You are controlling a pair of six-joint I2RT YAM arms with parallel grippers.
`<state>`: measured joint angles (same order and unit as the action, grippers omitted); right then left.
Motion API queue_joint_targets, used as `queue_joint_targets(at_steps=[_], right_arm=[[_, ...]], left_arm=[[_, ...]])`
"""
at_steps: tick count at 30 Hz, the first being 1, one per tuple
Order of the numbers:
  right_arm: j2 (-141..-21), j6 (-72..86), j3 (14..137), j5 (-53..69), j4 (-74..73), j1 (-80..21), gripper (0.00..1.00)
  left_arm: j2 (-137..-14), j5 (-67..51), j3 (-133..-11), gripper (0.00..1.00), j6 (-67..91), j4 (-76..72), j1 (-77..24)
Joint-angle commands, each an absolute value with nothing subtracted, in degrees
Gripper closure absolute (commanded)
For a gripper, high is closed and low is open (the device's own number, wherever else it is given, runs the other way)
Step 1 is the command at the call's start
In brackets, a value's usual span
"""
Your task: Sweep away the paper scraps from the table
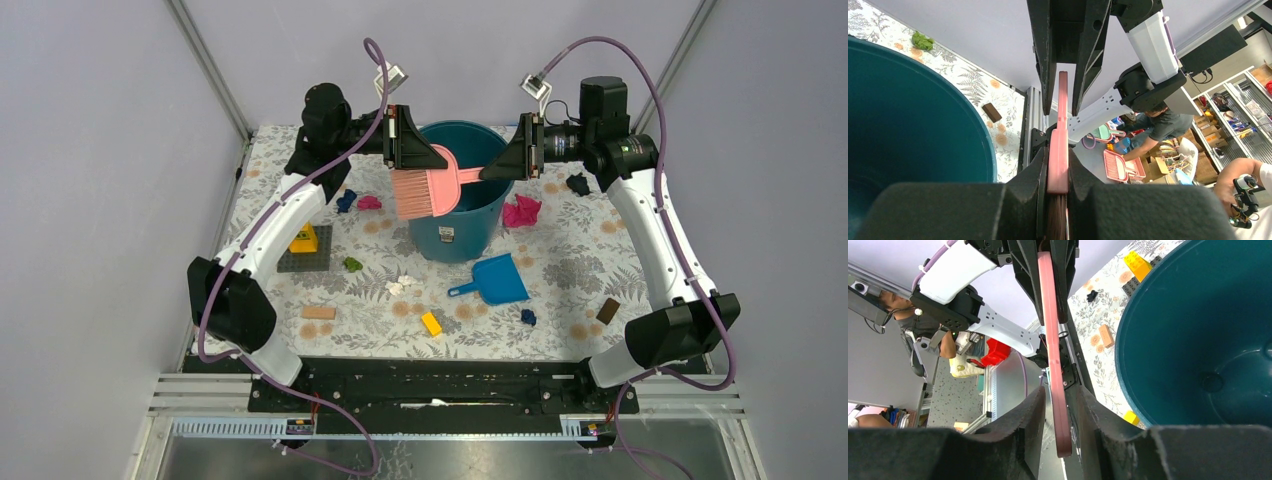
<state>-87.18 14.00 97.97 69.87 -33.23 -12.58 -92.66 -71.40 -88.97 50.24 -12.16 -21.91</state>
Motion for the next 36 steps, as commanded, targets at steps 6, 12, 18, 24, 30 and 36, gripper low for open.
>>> queue_joint_targets(at_steps=[6,12,18,24,30,36], right_arm=[[-86.32,14.83,97.87,72.6,-30.42,-12.42,0.81],[-85.66,14.81,96.7,72.26,-30.23,-12.34,1.0],[-85.11,15.73,99.73,73.76,-30.44,-7.93,1.0],[-84.47,17.61,105.5,74.97,-30.32,6.55,1.0],[-81.43,18.03,104.03,73.25,-30.39,16.1,1.0],[-76.86,7.21,100.9,57.33,-46.04,21.51,1.0]], left_arm=[[-93.03,-72.44,-89.91,1.0,50.78,-15.34,-21.88],[-93.09,-72.06,-90.66,0.78,47.81,-12.81,-21.88],[-91.54,-65.62,-97.74,0.27,22.34,15.11,-21.55],[-85.3,-55.4,-100.8,0.23,-3.37,35.07,-22.25],[-78.64,-45.43,-92.71,0.24,-31.15,48.94,-30.93],[-74.69,-37.81,-76.73,0.25,-41.44,46.08,-42.09]])
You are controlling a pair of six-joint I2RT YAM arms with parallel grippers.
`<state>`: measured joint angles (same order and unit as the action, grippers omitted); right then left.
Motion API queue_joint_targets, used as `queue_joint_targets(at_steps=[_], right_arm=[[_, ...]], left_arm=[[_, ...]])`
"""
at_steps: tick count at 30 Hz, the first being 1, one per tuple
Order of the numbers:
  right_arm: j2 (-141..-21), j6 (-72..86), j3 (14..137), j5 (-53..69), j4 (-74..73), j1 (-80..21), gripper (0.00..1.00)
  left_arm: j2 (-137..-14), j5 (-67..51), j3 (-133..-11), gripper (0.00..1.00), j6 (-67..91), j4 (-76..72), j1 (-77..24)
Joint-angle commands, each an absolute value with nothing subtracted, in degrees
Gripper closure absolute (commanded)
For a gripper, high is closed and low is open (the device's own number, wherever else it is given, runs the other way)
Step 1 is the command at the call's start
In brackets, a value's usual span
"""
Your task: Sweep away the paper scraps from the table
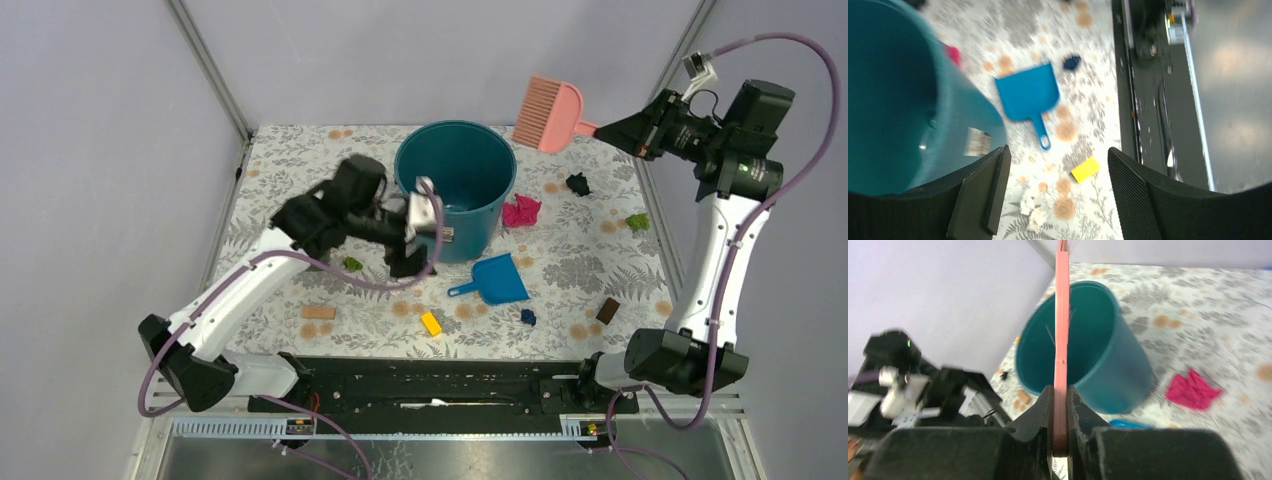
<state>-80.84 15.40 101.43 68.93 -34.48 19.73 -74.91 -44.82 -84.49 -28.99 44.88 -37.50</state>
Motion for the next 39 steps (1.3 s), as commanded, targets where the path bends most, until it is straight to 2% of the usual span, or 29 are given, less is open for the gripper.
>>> queue_joint_targets(at_steps=[1,3,4,5,6,7,10,14,21,26,39], right_arm=[[-76.2,4.46,100.9,52.74,-49.06,21.51,1.0],[-74.94,-0.34,101.05,44.76,-53.57,21.51,1.0],[-73.84,-3.11,100.96,41.64,-54.86,21.53,1.0],[-72.72,-6.15,100.24,38.96,-55.25,21.52,1.0],[-71.45,-9.29,98.99,37.13,-55.25,21.53,1.0],[-69.87,-11.91,96.96,35.48,-54.52,21.51,1.0],[-65.01,-13.57,89.7,28.55,-48.66,21.53,1.0],[-60.3,-14.02,80.48,25.53,-41.61,21.53,1.0],[-58.64,-12.06,75.38,27.54,-42.49,21.53,1.0],[-56.21,-12.06,73.45,27.54,-42.49,21.53,1.0],[-55.14,-12.15,71.79,28.9,-43.32,21.53,1.0]], left_arm=[[-74.21,-37.56,-74.31,0.25,-40.57,43.73,-43.22],[-73.96,-35.36,-70.73,0.24,-37.7,38.64,-46.34],[-74.11,-31.69,-69.11,0.19,-36.24,36.54,-48.38],[-73.96,-26.13,-66.83,0.06,-32.97,30.54,-50.82],[-73.6,-20.08,-63.53,0.02,-29.69,25.03,-52.8],[-73.23,-18.03,-60.61,0.02,-28.54,21.27,-53.93],[-72.59,-16.0,-53.54,0.07,-26.33,11.3,-56.05],[-75.6,-15.93,-50.96,0.19,-21.0,5.36,-57.25],[-79.92,-11.72,-49.32,0.24,-16.35,3.96,-57.24],[-83.45,-12.46,-47.66,0.34,-16.66,2.89,-56.89],[-93.74,-10.27,-49.23,0.29,-20.15,-3.81,-53.97]])
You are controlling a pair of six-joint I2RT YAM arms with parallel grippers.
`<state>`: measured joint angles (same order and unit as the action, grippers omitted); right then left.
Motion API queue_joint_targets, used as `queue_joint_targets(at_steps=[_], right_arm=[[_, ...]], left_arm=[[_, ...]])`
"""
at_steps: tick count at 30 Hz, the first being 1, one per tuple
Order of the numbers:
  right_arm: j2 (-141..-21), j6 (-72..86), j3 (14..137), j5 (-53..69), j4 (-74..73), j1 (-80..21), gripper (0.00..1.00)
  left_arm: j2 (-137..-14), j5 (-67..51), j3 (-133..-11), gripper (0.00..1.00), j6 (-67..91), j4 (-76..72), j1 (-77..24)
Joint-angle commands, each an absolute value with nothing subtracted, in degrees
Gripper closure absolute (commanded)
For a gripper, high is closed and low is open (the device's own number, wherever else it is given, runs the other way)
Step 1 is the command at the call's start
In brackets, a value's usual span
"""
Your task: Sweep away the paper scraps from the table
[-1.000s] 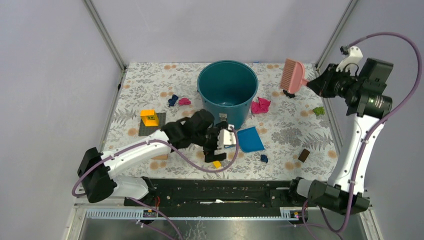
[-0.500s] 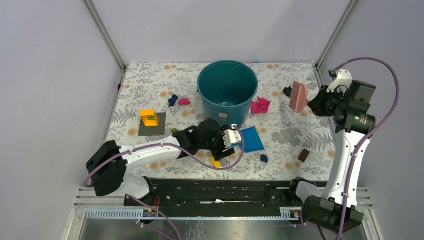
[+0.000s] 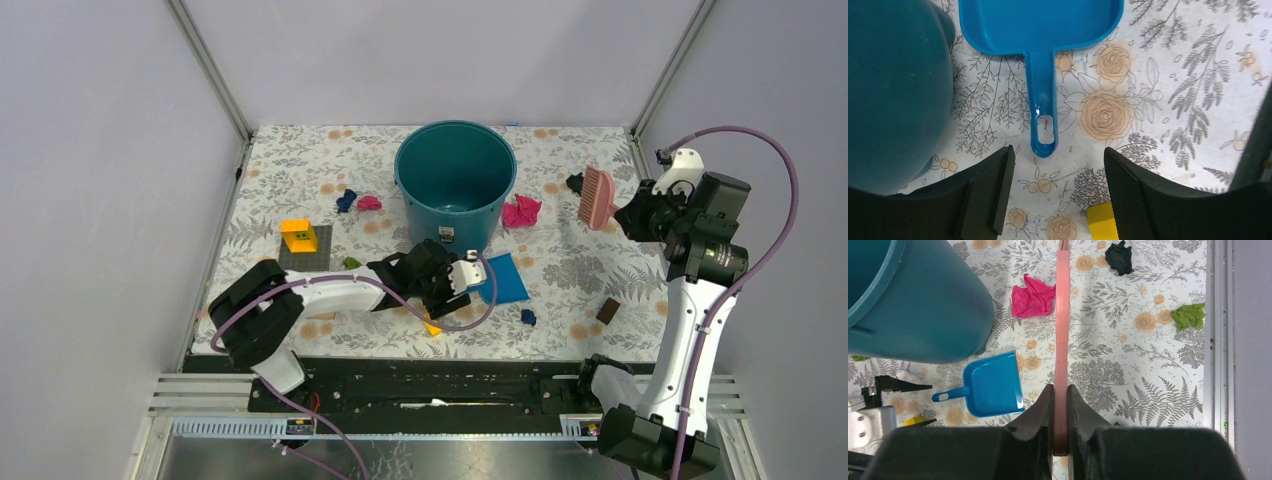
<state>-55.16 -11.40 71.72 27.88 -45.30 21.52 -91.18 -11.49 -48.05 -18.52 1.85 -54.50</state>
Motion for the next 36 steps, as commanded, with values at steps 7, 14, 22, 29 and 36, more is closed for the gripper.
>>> queue_joint_targets(at_steps=[7,14,22,29,36], right_arm=[[-55.68,-12.28,72.07,29.35,-43.94,21.51,1.0],[-55.56,-12.83,71.73,29.67,-44.7,21.53,1.0],[-55.56,-13.07,71.48,29.35,-45.1,21.53,1.0],[-62.54,-13.53,78.64,28.92,-45.42,21.46,1.0],[-73.48,-42.34,86.77,14.1,-50.43,21.44,1.0]], left_arm=[[-97.26,-12.54,-50.47,0.39,-23.29,-5.34,-53.43],[-99.67,-16.31,-51.14,0.51,-24.39,-5.98,-53.0],[-100.75,-16.22,-51.37,0.66,-24.16,-6.62,-53.0],[-97.64,-16.46,-54.85,0.84,-22.8,2.99,-52.94],[-90.29,-14.55,-54.14,0.98,-24.26,14.57,-52.85]])
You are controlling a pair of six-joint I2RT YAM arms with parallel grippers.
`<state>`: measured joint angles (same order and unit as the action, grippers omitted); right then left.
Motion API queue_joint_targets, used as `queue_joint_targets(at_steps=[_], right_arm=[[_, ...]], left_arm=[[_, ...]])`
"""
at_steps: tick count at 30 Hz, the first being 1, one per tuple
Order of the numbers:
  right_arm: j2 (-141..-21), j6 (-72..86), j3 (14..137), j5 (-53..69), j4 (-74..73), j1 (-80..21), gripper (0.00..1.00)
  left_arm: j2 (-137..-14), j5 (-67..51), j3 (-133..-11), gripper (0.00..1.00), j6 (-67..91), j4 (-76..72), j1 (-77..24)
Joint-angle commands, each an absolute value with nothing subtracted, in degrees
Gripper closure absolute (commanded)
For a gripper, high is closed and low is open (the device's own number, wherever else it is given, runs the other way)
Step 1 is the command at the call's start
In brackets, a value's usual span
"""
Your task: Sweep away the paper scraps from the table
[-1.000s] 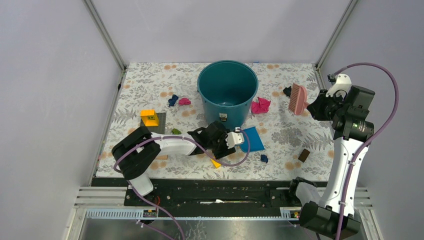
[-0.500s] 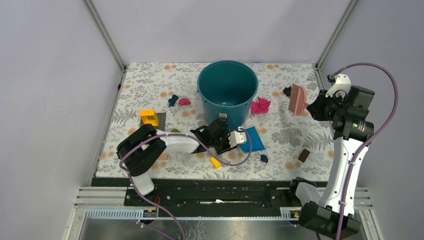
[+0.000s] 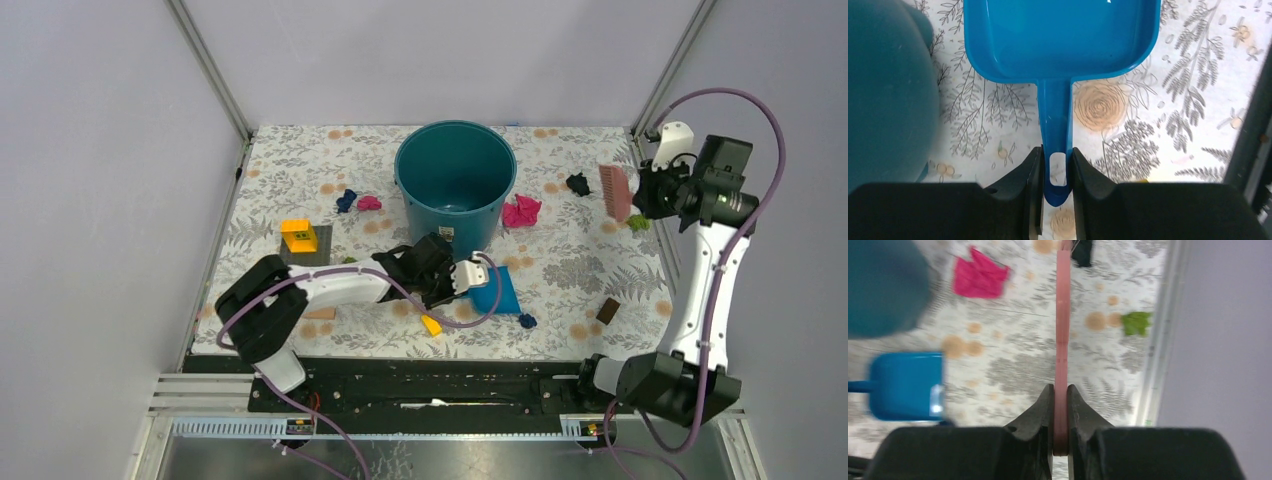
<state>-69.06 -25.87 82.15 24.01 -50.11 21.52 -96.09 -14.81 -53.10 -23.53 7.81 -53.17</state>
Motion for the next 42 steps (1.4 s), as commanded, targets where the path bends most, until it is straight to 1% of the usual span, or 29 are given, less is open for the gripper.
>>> queue_joint_targets(at_steps=[1,5,11,15,20,27,30,33,38,42], right_arm=[[-75.63,-44.57,87.62,12.2,-49.44,21.44,1.0],[-85.95,-47.94,94.77,6.35,-46.26,21.43,1.0],[-100.3,-47.87,108.68,3.24,-43.77,20.7,1.0],[-108.09,-48.02,116.03,2.09,-42.82,17.5,1.0],[-114.45,-50.3,118.67,0.84,-38.66,11.7,1.0],[-122.7,-52.49,121.41,0.8,-38.47,4.19,1.0],[-122.24,-55.11,117.63,2.19,-39.14,2.76,1.0],[-118.68,-58.26,110.99,4.28,-41.87,1.97,1.0],[-108.55,-63.83,99.02,10.88,-50.65,1.51,1.0],[-99.62,-63.81,94.24,15.85,-59.31,1.27,1.0]], left_arm=[[-89.42,-14.29,-53.88,0.99,-24.52,15.52,-52.83],[-86.75,-12.92,-53.03,1.0,-24.76,17.67,-52.83],[-84.84,-12.28,-52.56,1.0,-24.76,19.49,-52.78],[-83.72,-11.85,-52.6,1.0,-27.37,22.49,-52.77],[-82.57,-10.98,-52.87,1.0,-28.22,25.12,-52.5],[-81.82,-10.77,-53.36,1.0,-28.09,27.14,-52.5],[-81.88,-10.49,-54.28,1.0,-29.01,27.75,-52.37],[-82.24,-10.37,-55.62,1.0,-30.44,28.96,-51.72],[-83.23,-11.14,-56.61,1.0,-31.18,29.12,-51.46],[-84.3,-12.07,-57.44,1.0,-30.61,29.17,-51.34]])
